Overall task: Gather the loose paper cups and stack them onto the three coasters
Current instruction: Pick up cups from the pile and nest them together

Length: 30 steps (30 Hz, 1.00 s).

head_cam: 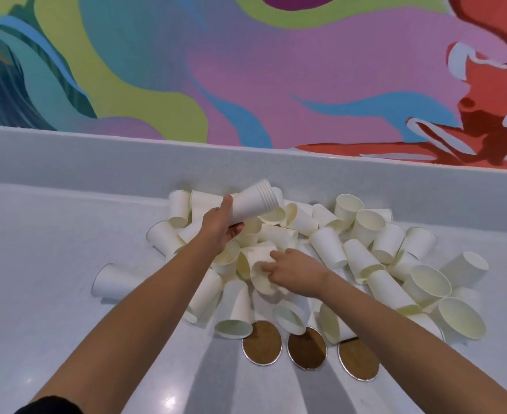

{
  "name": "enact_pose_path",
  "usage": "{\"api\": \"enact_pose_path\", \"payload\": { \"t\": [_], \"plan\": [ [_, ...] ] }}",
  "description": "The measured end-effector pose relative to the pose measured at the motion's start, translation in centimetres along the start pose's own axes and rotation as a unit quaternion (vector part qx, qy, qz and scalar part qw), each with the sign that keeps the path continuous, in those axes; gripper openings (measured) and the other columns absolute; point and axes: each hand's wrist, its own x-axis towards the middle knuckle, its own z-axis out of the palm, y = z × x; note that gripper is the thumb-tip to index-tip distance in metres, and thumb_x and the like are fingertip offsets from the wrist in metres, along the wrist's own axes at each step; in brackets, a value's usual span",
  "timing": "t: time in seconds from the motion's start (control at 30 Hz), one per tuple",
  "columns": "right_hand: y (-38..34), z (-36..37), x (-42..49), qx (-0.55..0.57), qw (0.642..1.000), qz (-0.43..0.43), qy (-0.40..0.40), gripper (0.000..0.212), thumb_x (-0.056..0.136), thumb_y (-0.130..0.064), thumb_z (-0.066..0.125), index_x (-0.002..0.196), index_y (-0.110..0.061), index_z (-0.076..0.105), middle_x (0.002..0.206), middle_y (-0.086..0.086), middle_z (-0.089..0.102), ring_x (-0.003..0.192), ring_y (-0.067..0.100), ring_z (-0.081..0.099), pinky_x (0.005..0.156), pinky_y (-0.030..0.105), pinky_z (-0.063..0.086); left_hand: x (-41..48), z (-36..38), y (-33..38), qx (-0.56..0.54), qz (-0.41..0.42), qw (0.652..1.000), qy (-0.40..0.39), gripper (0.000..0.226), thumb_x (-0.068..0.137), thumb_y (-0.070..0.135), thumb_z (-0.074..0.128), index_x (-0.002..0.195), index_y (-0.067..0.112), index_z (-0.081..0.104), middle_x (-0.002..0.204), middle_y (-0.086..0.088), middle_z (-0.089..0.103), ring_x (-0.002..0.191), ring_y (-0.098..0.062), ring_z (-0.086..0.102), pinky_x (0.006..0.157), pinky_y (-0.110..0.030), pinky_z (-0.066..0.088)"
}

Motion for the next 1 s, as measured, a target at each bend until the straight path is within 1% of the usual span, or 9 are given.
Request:
{"api": "enact_pose_path", "payload": {
  "t": [0.13, 0.2, 0.27, 0.37, 0.43, 0.6, 0.7, 0.9, 1.0],
  "plan": [
    [3.6, -0.4, -1.8, 0.111, 0.981, 0.147, 0.055, 0.016, 0.086, 0.002, 0.052, 0.094, -0.005, 0.064, 0.099, 0.013, 0.06, 0.092, 0.034, 0.057, 0.059, 0.038, 0.04, 0.0, 0.2, 0.0, 0.001, -0.004, 1.0, -0.007, 0.036, 0.098, 0.041, 0.05, 0.111, 0.008, 0.048, 0.092, -0.01, 0.052, 0.071, -0.02, 0.054, 0.068, -0.026, 0.053],
    [5.5, -1.1, -2.7, 0.179, 0.933, 0.282, 0.135, 0.012, 0.092, -0.007, 0.049, 0.096, -0.005, 0.061, 0.1, 0.013, 0.06, 0.094, 0.032, 0.056, 0.065, 0.038, 0.042, -0.1, 0.3, 0.0, -0.001, -0.013, 1.0, -0.006, 0.036, 0.098, 0.041, 0.05, 0.112, 0.008, 0.048, 0.092, -0.01, 0.052, 0.073, -0.02, 0.055, 0.069, -0.026, 0.053],
    [7.1, -2.2, -3.5, 0.266, 0.834, 0.416, 0.245, 0.015, 0.095, -0.012, 0.05, 0.092, -0.001, 0.06, 0.093, 0.015, 0.06, 0.086, 0.032, 0.056, 0.066, 0.035, 0.04, -0.2, 0.5, 0.0, -0.008, -0.02, 1.0, -0.006, 0.036, 0.098, 0.041, 0.05, 0.112, 0.008, 0.048, 0.09, -0.01, 0.052, 0.072, -0.02, 0.054, 0.069, -0.026, 0.053],
    [8.7, -3.9, -3.7, 0.4, 0.645, 0.534, 0.372, 0.019, 0.096, -0.012, 0.046, 0.086, 0.002, 0.056, 0.081, 0.013, 0.055, 0.075, 0.028, 0.053, 0.062, 0.035, 0.043, -0.6, 1.1, -0.2, -0.014, -0.031, 0.999, -0.01, 0.036, 0.098, 0.04, 0.051, 0.114, 0.008, 0.047, 0.092, -0.011, 0.052, 0.073, -0.02, 0.054, 0.067, -0.026, 0.053],
    [9.1, -4.7, -3.4, 0.467, 0.58, 0.549, 0.379, 0.022, 0.095, -0.012, 0.044, 0.093, 0.004, 0.058, 0.088, 0.016, 0.06, 0.08, 0.033, 0.059, 0.074, 0.046, 0.052, -0.9, 1.6, -0.3, -0.015, -0.04, 0.999, -0.019, 0.038, 0.097, 0.04, 0.051, 0.118, 0.008, 0.046, 0.097, -0.012, 0.052, 0.074, -0.021, 0.055, 0.065, -0.027, 0.054],
    [7.1, -5.3, -2.9, 0.578, 0.557, 0.509, 0.311, 0.025, 0.093, -0.004, 0.04, 0.104, 0.001, 0.062, 0.091, 0.015, 0.061, 0.074, 0.024, 0.056, 0.069, 0.037, 0.048, -2.3, 3.1, -0.3, -0.013, -0.056, 0.996, -0.063, 0.038, 0.096, 0.036, 0.056, 0.12, 0.009, 0.044, 0.098, -0.012, 0.052, 0.086, -0.023, 0.057, 0.077, -0.03, 0.055],
    [5.8, -4.5, -3.1, 0.618, 0.553, 0.493, 0.263, 0.033, 0.088, 0.004, 0.038, 0.114, -0.001, 0.058, 0.095, 0.015, 0.06, 0.075, 0.025, 0.058, 0.069, 0.036, 0.051, -3.3, 3.7, -0.5, 0.051, -0.02, 0.995, -0.083, 0.038, 0.094, 0.036, 0.059, 0.119, 0.012, 0.043, 0.11, -0.01, 0.05, 0.099, -0.026, 0.057, 0.082, -0.033, 0.055],
    [2.8, -3.2, -4.4, 0.568, 0.634, 0.48, 0.214, 0.067, 0.075, -0.007, 0.064, 0.135, -0.014, 0.035, 0.106, 0.009, 0.059, 0.089, 0.027, 0.063, 0.062, 0.033, 0.053, -5.8, 4.5, -1.3, 0.234, 0.116, 0.961, -0.089, 0.048, 0.085, 0.044, 0.067, 0.114, 0.01, 0.05, 0.11, -0.008, 0.052, 0.082, -0.019, 0.058, 0.065, -0.027, 0.056],
    [2.0, -2.7, -5.9, 0.556, 0.654, 0.471, 0.203, 0.081, 0.063, -0.022, 0.077, 0.132, -0.019, 0.036, 0.11, 0.003, 0.058, 0.095, 0.026, 0.062, 0.074, 0.043, 0.057, -7.6, 5.1, -1.6, 0.332, 0.178, 0.922, -0.089, 0.047, 0.083, 0.046, 0.068, 0.112, 0.014, 0.049, 0.105, -0.005, 0.054, 0.077, -0.017, 0.057, 0.066, -0.028, 0.053]
  ]
}}
